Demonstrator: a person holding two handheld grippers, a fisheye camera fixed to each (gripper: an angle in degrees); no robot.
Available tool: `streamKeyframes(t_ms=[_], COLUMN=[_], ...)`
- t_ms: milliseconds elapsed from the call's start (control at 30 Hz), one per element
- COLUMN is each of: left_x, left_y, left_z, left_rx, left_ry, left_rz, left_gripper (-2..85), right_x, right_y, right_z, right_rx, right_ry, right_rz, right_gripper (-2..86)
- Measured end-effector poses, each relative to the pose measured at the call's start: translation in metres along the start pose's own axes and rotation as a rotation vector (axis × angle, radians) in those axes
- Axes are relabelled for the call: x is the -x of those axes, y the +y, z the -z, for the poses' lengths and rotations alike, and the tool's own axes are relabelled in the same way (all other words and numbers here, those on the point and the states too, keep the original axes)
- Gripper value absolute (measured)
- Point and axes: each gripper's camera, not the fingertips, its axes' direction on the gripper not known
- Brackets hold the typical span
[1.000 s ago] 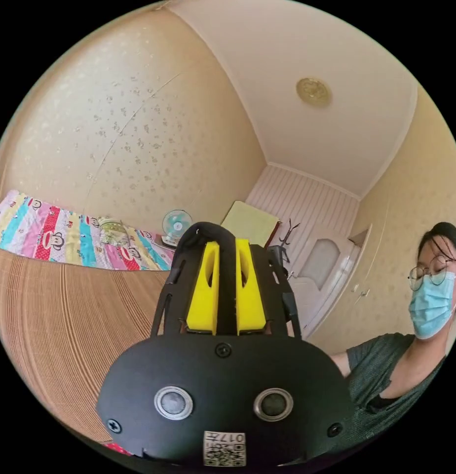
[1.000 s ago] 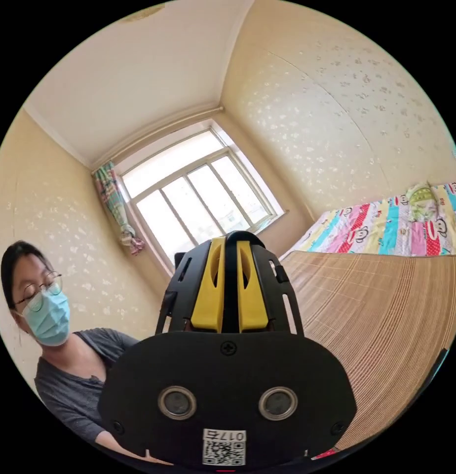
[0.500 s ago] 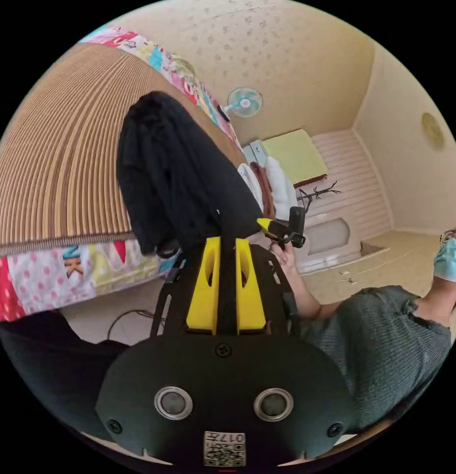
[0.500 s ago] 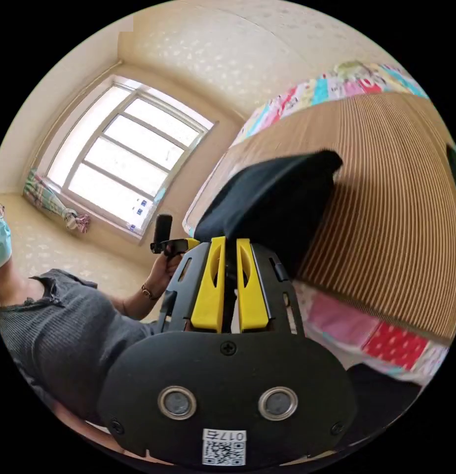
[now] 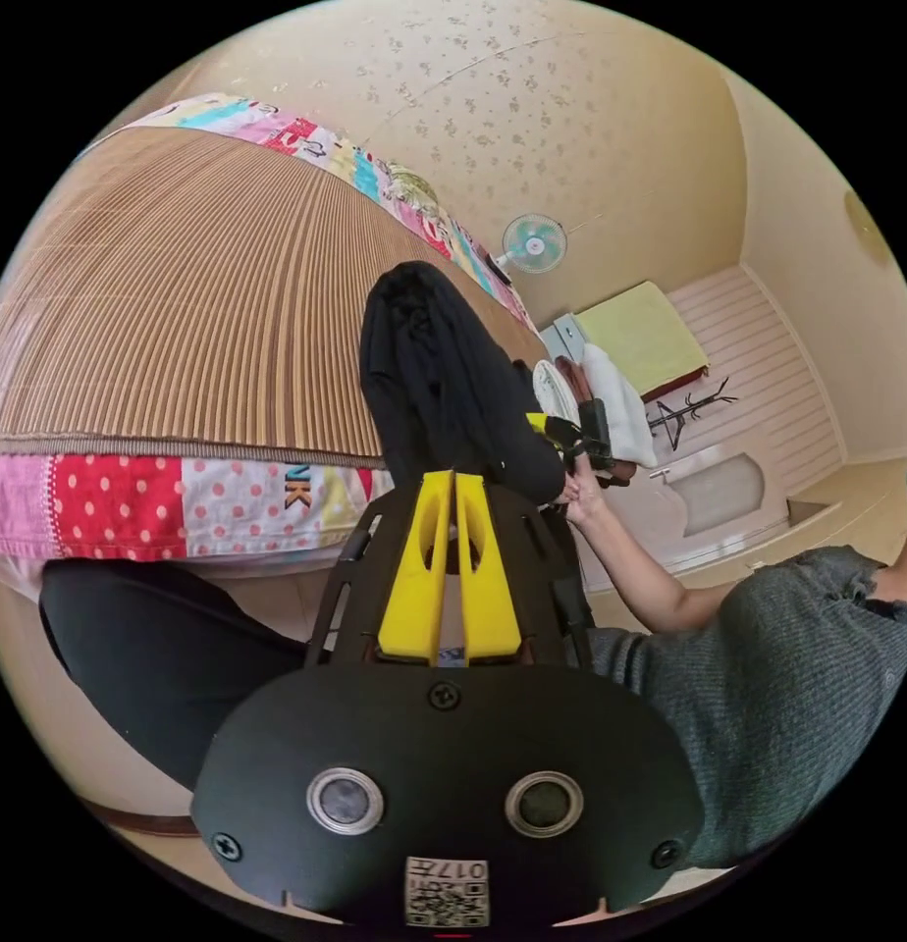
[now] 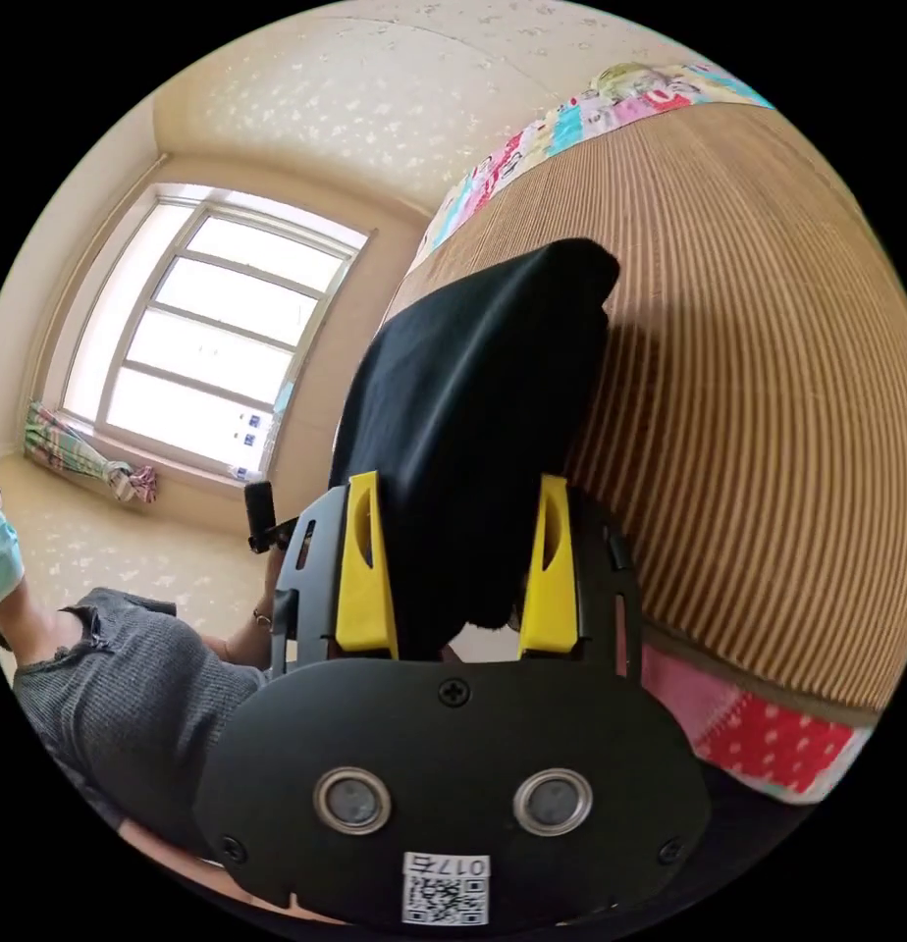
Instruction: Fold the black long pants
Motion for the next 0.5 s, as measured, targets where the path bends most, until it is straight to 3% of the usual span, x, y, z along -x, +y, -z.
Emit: streamKeyframes(t_ms=[167,500], left_x=[0.003,0.049], left_y=[0.047,0.141], left_z=[0.034,0.107], left_rx=[-0.099,-0.317], left_ry=[-0.028,-0.093], left_rz=[0.057,0.301], left_gripper=[-1.0,-1.0], right_x=[0.038,0.18], right_y=[-0.075,-0.182], right_z=[-0.072,-0.286], right_rx=[0.082,0.172], right_ry=[0.16,0.221], right_rz=[0.034,0.041], right_gripper=[18.7,17.7])
